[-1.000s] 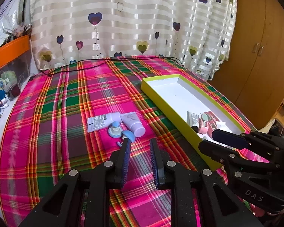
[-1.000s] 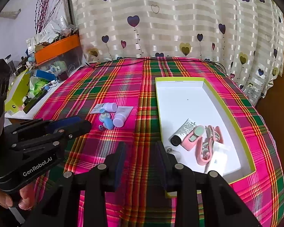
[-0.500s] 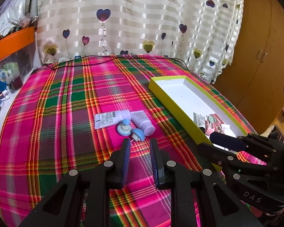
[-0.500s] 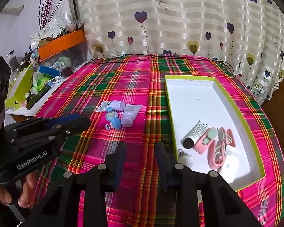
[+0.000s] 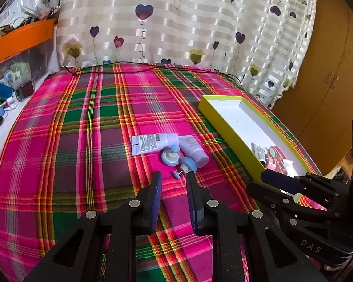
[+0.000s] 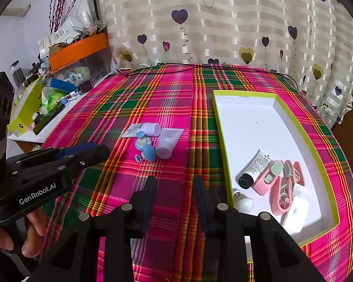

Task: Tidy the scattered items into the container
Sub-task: 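Withdraw both tools from the box toward the lavender tube and blue caps, then grasp the lavender tube with the right tool while the left tool approaches a blue cap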

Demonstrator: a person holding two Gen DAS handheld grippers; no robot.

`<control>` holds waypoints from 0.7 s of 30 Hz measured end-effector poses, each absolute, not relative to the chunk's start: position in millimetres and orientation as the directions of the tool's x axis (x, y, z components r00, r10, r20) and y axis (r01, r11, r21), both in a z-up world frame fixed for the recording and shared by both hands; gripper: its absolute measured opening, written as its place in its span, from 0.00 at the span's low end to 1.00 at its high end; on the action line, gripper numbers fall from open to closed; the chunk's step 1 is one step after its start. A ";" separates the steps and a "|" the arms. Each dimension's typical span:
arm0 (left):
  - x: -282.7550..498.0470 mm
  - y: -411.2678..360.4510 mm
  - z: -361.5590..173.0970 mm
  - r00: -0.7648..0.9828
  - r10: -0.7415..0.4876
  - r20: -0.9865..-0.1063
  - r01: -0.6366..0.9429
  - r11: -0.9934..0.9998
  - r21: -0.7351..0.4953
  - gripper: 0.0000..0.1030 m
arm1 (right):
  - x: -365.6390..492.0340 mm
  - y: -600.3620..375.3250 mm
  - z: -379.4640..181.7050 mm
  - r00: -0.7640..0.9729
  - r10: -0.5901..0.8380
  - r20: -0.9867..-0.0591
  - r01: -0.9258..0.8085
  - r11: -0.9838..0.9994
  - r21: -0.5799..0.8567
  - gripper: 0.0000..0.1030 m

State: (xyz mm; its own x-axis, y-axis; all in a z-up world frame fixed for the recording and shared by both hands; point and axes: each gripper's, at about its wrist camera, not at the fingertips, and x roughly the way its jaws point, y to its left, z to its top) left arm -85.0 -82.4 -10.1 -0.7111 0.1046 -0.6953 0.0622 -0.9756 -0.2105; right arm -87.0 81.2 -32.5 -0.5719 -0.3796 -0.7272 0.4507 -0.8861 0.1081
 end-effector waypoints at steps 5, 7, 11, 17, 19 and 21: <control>-86.9 -87.7 -14.0 -0.705 0.108 -0.701 0.074 -0.972 -0.224 0.21 | -92.4 76.5 -35.4 -0.567 -0.383 -0.729 0.452 -0.885 0.114 0.31; -87.7 -89.0 -15.5 -0.701 0.109 -0.704 0.075 -0.971 -0.225 0.21 | -94.7 74.6 -36.8 -0.564 -0.384 -0.731 0.451 -0.885 0.116 0.31; -89.4 -89.3 -17.4 -0.698 0.104 -0.709 0.076 -0.973 -0.217 0.21 | -100.0 70.5 -39.7 -0.560 -0.384 -0.734 0.451 -0.885 0.118 0.31; -93.9 -86.0 -18.9 -0.695 0.114 -0.710 0.050 -0.978 -0.205 0.21 | -109.5 65.3 -42.2 -0.557 -0.384 -0.736 0.447 -0.886 0.124 0.31; -96.4 -85.5 -19.7 -0.693 0.118 -0.712 0.042 -0.978 -0.203 0.21 | -113.5 62.4 -42.9 -0.554 -0.387 -0.737 0.447 -0.885 0.129 0.31; -99.1 -86.2 -20.9 -0.691 0.121 -0.713 0.037 -0.979 -0.202 0.21 | -116.3 60.2 -43.7 -0.551 -0.389 -0.738 0.448 -0.884 0.132 0.31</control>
State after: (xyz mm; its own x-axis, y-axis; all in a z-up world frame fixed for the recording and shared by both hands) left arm -99.1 -86.2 -20.9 -0.6907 0.1209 -0.7130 0.0373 -0.9787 -0.2021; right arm -116.3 60.2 -43.7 -0.5515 -0.3893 -0.7378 0.4477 -0.8844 0.1320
